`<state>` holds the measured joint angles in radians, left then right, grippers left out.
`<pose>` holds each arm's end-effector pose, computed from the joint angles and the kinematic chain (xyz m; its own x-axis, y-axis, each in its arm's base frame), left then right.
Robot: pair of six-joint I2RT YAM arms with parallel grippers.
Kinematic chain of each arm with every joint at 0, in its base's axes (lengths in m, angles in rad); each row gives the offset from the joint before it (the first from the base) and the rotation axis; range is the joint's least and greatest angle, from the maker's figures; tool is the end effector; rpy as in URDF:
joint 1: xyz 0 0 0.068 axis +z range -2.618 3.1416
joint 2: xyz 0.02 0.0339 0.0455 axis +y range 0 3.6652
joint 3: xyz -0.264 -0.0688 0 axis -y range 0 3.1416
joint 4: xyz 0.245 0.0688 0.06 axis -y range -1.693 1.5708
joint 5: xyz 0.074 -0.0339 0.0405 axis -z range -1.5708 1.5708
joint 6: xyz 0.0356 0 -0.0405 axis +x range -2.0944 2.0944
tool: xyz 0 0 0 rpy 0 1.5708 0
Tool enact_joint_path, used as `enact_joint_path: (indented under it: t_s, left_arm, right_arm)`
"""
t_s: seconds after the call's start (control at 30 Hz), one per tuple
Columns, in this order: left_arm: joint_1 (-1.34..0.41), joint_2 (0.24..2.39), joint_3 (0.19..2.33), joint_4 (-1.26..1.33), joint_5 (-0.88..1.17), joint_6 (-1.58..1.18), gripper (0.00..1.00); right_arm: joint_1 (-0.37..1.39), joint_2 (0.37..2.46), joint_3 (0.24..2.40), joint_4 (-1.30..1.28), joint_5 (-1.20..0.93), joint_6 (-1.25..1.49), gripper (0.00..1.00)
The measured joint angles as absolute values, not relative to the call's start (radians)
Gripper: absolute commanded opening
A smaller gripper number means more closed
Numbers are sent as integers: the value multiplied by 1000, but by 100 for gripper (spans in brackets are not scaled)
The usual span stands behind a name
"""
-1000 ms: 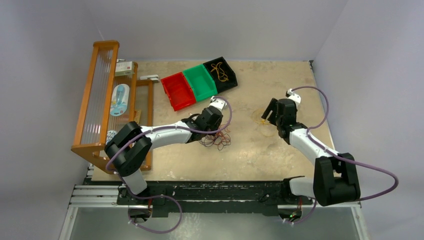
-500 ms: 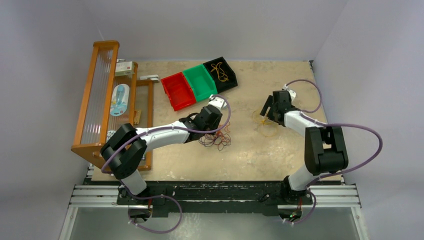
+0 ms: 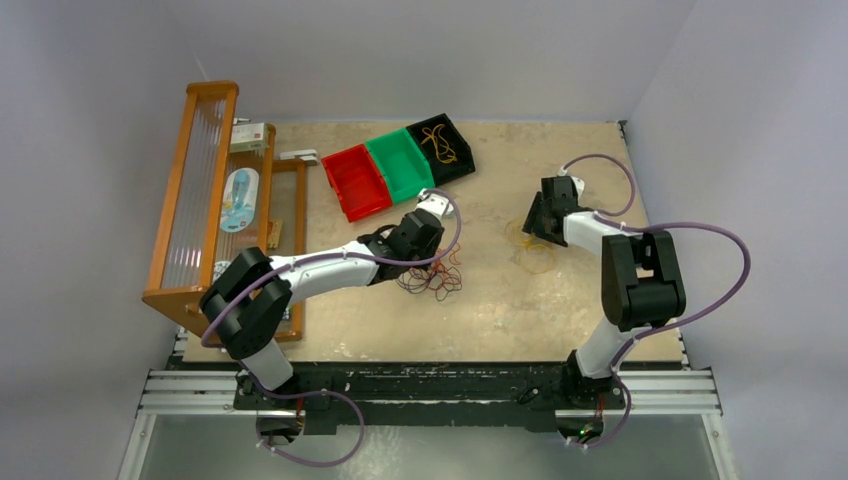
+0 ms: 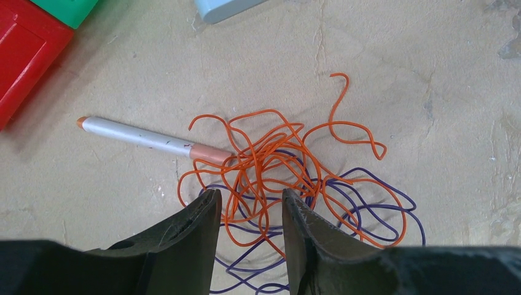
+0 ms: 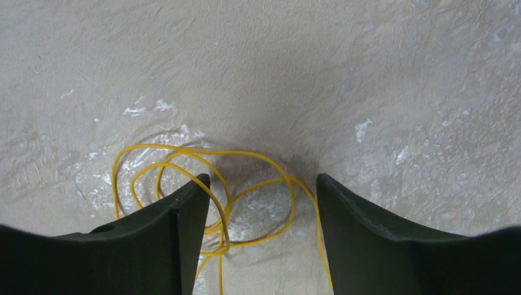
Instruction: Untangle the cables
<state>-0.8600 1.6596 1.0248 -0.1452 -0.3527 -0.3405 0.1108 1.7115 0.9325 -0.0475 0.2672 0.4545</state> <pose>0.2394 -0.2592 0.2039 -0.6165 0.2358 -0.7512 0.3661 0.9305 -0.0084 0.3458 0.0290 0.1658 -0.6256 0.3564 -0.6939 0.3848 0.9148 0.1229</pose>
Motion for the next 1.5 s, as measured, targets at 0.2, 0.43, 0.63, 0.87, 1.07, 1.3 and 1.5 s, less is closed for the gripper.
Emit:
enact_joint_path:
  t_s: [0.2,0.43,0.63,0.87,1.07,1.3,1.5]
  left_arm:
    - [-860,1644,1042,-165,-353,-340,41]
    - [-860,1572,1044,-194,-369,-340,41]
    - [-860,1563,1044,-208,-377,-340,41]
    - [-860,1563,1044,-210,-383,-350,43]
    - [-860,1549,1042,-199,-403,-376,50]
    - [-850,1533,1044,-187,-444,-406,51]
    - [-812,1496,1041,-186,-451,-413,51]
  right_arm:
    - [110,1714,934,-48,265,453,43]
    - [110,1716,934,-46,240,456,16]
    - [109,1716,934,-40,209,461,0]
    - [109,1620,890,-41,192,463,0]
    - [109,1388,843,11,173,442,0]
    - [109,1203,818,68,115,376,0]
    - [109,1130,819,100,72,305,0]
